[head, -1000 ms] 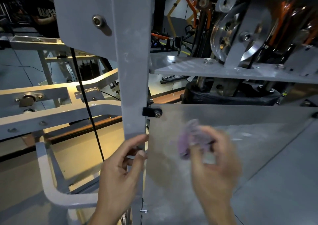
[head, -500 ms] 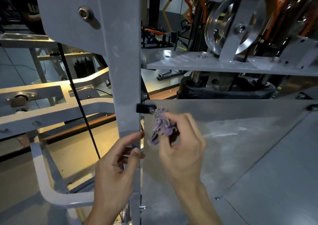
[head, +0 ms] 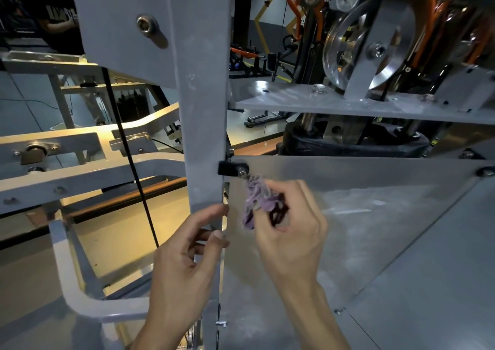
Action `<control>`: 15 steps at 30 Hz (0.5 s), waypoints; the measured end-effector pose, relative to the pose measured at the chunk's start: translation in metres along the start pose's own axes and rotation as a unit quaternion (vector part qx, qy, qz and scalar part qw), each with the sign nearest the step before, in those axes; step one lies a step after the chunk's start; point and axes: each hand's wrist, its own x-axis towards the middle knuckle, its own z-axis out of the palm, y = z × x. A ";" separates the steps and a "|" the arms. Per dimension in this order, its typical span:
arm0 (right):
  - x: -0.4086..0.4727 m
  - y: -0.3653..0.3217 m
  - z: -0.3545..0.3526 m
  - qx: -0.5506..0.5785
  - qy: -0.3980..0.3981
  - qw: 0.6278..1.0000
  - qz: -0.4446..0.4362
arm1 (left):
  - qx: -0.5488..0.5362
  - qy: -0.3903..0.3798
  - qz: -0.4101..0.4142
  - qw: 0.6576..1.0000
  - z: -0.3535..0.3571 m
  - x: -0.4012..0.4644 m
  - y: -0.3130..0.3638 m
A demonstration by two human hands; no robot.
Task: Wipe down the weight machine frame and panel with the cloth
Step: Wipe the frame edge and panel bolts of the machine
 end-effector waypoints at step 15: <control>-0.012 -0.006 0.019 0.022 -0.022 0.999 -0.013 | -0.013 -0.013 -0.009 1.000 -0.003 -0.003 0.010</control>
